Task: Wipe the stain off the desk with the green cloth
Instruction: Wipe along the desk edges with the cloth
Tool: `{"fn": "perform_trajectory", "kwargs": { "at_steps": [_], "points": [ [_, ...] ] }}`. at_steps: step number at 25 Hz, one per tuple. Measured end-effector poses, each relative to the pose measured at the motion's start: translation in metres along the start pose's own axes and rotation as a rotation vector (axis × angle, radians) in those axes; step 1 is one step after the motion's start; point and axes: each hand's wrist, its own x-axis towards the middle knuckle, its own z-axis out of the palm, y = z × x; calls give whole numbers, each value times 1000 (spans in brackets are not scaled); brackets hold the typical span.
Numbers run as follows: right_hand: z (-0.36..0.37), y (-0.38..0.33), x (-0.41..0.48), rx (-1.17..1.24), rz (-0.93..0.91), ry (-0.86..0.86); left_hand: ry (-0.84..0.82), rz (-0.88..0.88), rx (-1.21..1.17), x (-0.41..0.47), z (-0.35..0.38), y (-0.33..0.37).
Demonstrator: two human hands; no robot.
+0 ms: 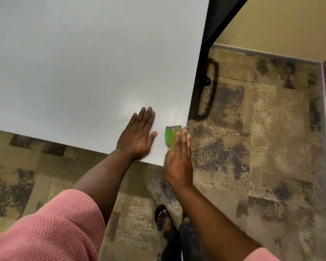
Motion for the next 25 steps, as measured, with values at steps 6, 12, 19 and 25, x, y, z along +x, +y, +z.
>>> {"fn": "perform_trajectory", "kwargs": {
  "at_steps": [6, 12, 19, 25],
  "points": [
    [-9, 8, -44, 11, -111, -107, -4, -89, -64, -19, -5, 11],
    [-15, -14, 9, 381, 280, -2, -63, -128, -43, -40, 1, 4],
    [-12, -30, 39, -249, -133, -148, 26, -211, -272, -41, -3, 9],
    [-60, -40, 9, -182, -247, -337, 195, -410, -518, -84, -7, 60]
  ]
}}
